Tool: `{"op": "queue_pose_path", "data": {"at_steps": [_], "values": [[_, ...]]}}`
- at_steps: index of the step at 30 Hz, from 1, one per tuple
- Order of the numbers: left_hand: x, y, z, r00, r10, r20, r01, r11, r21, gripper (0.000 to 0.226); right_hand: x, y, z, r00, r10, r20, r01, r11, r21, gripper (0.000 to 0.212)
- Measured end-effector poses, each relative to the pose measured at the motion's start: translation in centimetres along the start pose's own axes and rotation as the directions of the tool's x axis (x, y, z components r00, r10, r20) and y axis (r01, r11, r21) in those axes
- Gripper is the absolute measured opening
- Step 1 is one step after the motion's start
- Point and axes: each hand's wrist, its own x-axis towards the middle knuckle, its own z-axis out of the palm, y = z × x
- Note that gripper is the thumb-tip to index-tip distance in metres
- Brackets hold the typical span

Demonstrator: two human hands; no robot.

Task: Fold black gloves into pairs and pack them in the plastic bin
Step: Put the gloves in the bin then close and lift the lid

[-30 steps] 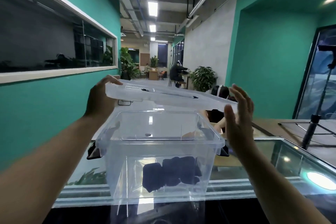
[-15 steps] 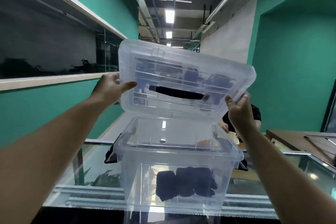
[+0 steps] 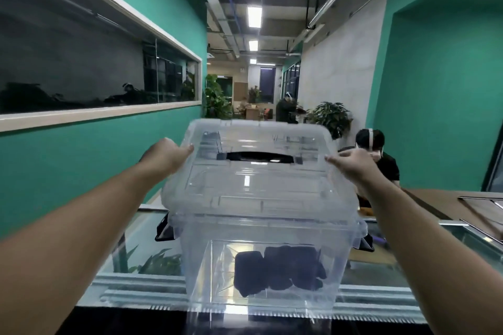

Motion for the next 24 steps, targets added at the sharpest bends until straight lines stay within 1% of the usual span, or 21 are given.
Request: {"op": "queue_pose_path", "data": {"at_steps": [1,2,3,5,8,10,13,15,18,20,22,24], "values": [[0.0,-0.3,0.4,0.998,-0.040,0.055,0.041,0.999,-0.006,0.046,0.1,0.4,0.4,0.997,0.063,0.032,-0.061,0.995,-0.075,0.024],[-0.1,-0.5,0.8,0.991,-0.069,0.113,0.071,0.997,-0.014,0.042,0.1,0.8,0.8,0.993,0.112,0.042,-0.105,0.983,-0.148,0.025],[-0.1,-0.7,1.1,0.983,-0.086,0.160,0.089,0.996,-0.007,0.038,0.2,1.1,1.2,0.989,0.141,0.050,-0.129,0.973,-0.191,0.033],[-0.1,-1.0,1.5,0.971,-0.111,0.210,0.096,0.992,0.079,0.034,0.2,1.7,1.9,0.984,0.167,0.066,-0.146,0.960,-0.240,0.044],[-0.1,-1.3,1.9,0.967,-0.122,0.224,0.076,0.976,0.204,0.027,0.5,2.5,2.1,0.991,0.132,0.027,-0.119,0.950,-0.288,0.038],[0.1,-1.5,2.3,0.968,-0.111,0.227,0.061,0.974,0.217,0.027,0.7,2.8,2.1,0.991,0.133,0.029,-0.119,0.950,-0.288,0.034],[0.4,-1.5,2.7,0.973,-0.083,0.215,0.027,0.968,0.250,0.028,0.5,2.6,1.9,0.981,0.166,0.097,-0.126,0.936,-0.328,0.039],[0.3,-1.2,2.9,0.971,-0.073,0.227,0.007,0.961,0.277,0.026,0.5,2.6,1.7,0.976,0.169,0.135,-0.116,0.935,-0.334,0.035],[-0.2,-0.4,3.2,0.960,-0.055,0.274,-0.035,0.949,0.314,0.022,0.4,2.8,1.0,0.973,0.188,0.132,-0.135,0.932,-0.336,0.032],[-0.6,0.1,3.4,0.961,-0.028,0.276,-0.073,0.934,0.349,0.019,0.2,3.0,0.7,0.970,0.209,0.120,-0.159,0.928,-0.337,0.020],[-0.7,0.2,3.5,0.963,-0.009,0.271,-0.097,0.923,0.373,0.016,0.3,3.2,0.7,0.970,0.210,0.120,-0.160,0.929,-0.335,0.019],[-0.6,-0.1,3.6,0.960,-0.037,0.279,-0.073,0.925,0.374,0.017,0.4,3.2,0.8,0.969,0.206,0.133,-0.151,0.927,-0.343,0.021]]}}
